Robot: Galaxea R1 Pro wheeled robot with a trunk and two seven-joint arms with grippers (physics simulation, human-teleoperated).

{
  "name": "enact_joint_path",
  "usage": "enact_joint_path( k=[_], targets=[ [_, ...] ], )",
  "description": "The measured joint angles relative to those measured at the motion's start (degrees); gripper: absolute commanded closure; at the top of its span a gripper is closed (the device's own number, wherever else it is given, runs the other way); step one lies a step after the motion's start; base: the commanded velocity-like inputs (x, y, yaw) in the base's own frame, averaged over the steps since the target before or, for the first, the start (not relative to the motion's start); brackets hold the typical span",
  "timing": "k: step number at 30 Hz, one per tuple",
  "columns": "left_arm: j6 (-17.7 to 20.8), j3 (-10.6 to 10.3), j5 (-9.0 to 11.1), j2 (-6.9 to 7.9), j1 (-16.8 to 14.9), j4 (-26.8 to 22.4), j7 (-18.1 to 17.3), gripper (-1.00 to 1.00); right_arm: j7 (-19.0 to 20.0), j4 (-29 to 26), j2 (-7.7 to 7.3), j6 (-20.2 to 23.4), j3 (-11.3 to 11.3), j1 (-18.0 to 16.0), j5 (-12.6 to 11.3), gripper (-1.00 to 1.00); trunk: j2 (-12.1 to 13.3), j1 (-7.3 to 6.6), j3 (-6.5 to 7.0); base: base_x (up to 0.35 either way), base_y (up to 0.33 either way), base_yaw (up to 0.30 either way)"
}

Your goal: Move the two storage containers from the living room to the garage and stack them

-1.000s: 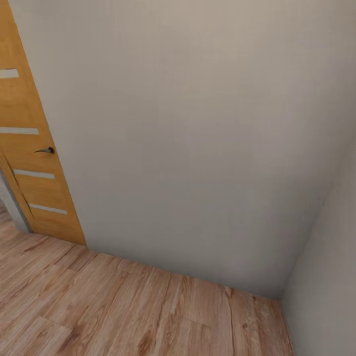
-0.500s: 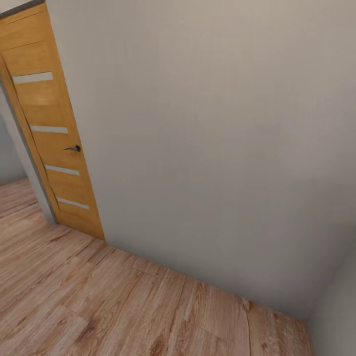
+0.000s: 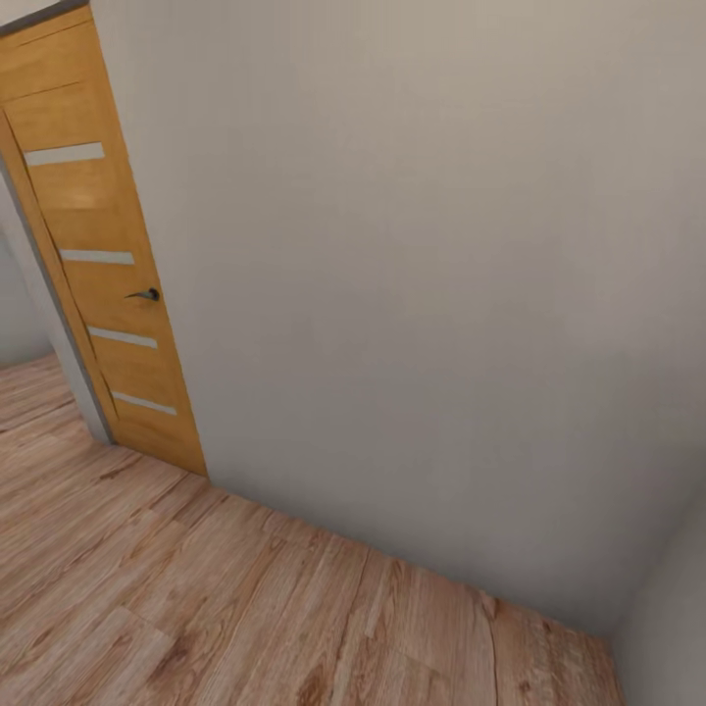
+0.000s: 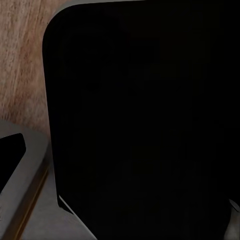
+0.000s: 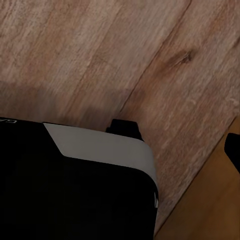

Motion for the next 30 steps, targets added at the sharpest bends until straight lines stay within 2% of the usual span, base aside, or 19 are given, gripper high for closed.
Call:
enact_joint_path(
  k=[5, 18, 25, 30],
  targets=[
    [-0.03, -0.04, 0.00, 0.05, 0.00, 0.00, -0.20, -1.00, 0.02, 0.00, 0.11, 0.05, 0.00, 0.00, 0.00, -1.00, 0.00, -0.02, 0.00, 0.274, 0.000, 0.033],
    [-0.04, 0.02, 0.00, 0.07, 0.00, 0.00, -0.11, -1.00, 0.02, 0.00, 0.03, -0.05, -0.03, 0.00, 0.02, -1.00, 0.00, -0.02, -0.26, 0.315, 0.000, 0.254],
    [-0.04, 0.00, 0.00, 0.07, 0.00, 0.00, -0.11, -1.00, -0.02, 0.00, 0.11, 0.03, -0.02, 0.00, 0.00, -1.00, 0.00, -0.02, -0.31, 0.294, 0.000, 0.086],
    [-0.04, 0.02, 0.00, 0.07, 0.00, 0.00, -0.11, -1.00, -0.06, 0.00, 0.05, -0.08, -0.03, 0.00, 0.01, -1.00, 0.00, -0.02, -0.31, 0.280, 0.000, 0.219]
  ],
)
